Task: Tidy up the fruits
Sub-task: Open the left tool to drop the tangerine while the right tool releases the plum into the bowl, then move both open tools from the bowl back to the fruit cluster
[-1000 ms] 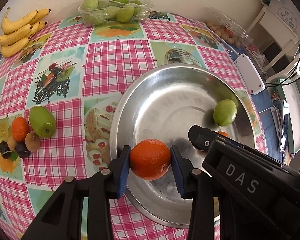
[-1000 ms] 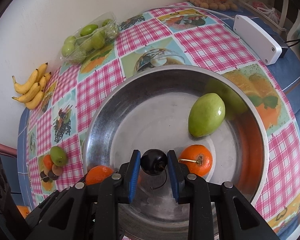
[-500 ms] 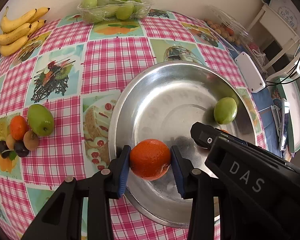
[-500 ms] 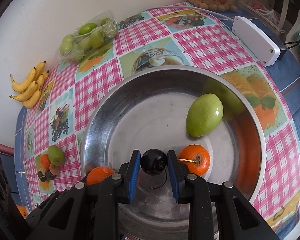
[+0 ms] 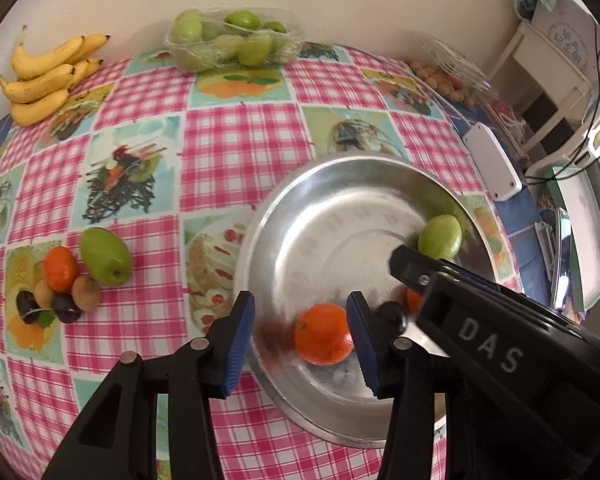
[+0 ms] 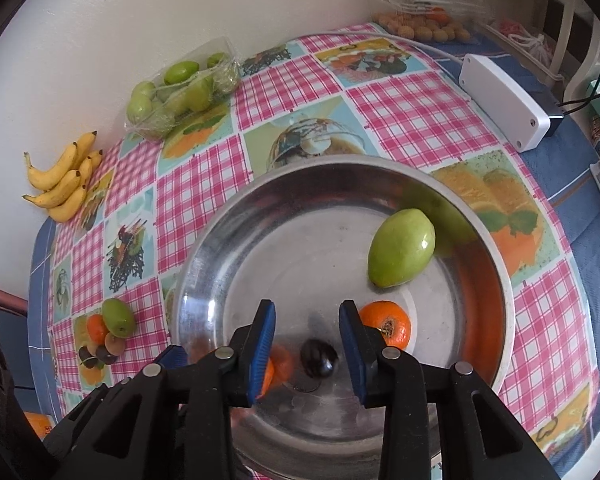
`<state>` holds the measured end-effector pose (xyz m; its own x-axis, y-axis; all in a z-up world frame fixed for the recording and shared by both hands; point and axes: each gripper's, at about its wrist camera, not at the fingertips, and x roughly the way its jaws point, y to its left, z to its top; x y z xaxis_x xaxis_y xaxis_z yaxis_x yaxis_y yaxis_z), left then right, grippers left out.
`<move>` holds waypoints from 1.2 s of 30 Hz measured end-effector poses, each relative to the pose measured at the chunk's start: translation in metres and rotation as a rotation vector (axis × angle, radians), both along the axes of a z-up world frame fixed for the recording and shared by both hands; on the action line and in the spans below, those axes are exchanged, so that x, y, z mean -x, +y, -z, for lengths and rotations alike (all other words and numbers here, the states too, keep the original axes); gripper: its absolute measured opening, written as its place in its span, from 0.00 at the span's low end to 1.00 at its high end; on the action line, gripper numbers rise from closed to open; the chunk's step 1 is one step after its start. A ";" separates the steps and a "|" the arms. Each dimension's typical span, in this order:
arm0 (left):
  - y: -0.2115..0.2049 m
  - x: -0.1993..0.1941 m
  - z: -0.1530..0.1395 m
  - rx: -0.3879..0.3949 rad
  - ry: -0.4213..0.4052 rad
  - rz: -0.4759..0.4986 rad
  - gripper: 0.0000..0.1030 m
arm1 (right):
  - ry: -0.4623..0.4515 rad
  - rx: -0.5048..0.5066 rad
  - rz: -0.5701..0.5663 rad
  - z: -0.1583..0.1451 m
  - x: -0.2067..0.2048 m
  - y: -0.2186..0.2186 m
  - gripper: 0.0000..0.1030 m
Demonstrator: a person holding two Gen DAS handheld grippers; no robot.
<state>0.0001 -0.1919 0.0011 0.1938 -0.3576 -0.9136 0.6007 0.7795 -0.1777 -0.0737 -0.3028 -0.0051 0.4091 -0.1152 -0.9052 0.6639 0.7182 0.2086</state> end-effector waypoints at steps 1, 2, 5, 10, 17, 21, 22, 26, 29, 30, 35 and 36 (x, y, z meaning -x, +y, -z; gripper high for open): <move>0.004 -0.002 -0.002 -0.002 -0.004 -0.017 0.47 | -0.007 0.005 0.000 -0.003 0.001 0.000 0.36; 0.007 -0.005 -0.002 -0.005 -0.006 -0.037 0.47 | -0.012 0.008 0.001 -0.005 0.001 0.000 0.36; 0.023 -0.015 -0.004 -0.003 0.002 -0.109 0.47 | -0.016 0.013 0.005 -0.008 0.003 -0.001 0.36; 0.053 -0.039 -0.002 -0.013 0.023 -0.231 0.51 | -0.005 0.014 -0.003 -0.007 0.001 0.001 0.36; 0.092 -0.062 0.005 -0.013 0.063 -0.368 0.58 | 0.016 0.024 -0.034 -0.004 -0.005 0.009 0.36; 0.103 -0.067 0.004 -0.005 0.065 -0.398 0.60 | 0.018 0.036 -0.054 -0.005 -0.009 0.015 0.36; 0.104 -0.068 0.004 -0.003 0.063 -0.401 0.60 | 0.020 0.039 -0.057 -0.005 -0.009 0.017 0.39; 0.104 -0.067 0.004 -0.020 0.039 -0.413 0.79 | 0.029 0.061 -0.059 -0.006 -0.011 0.020 0.67; 0.104 -0.066 0.004 -0.041 0.011 -0.419 0.84 | 0.036 0.073 -0.055 -0.005 -0.011 0.021 0.79; 0.105 -0.066 0.005 -0.049 0.006 -0.421 0.84 | 0.041 0.074 -0.056 -0.004 -0.012 0.021 0.81; 0.109 -0.068 0.007 -0.072 -0.014 -0.438 0.89 | 0.060 0.081 -0.059 -0.001 -0.014 0.021 0.91; 0.110 -0.068 0.007 -0.074 -0.019 -0.441 0.93 | 0.060 0.081 -0.060 0.000 -0.014 0.021 0.92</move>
<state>0.0685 -0.0817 -0.0061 0.3301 -0.1703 -0.9285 0.2104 0.9721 -0.1035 -0.0593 -0.2818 -0.0047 0.3631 -0.1655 -0.9169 0.6287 0.7698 0.1100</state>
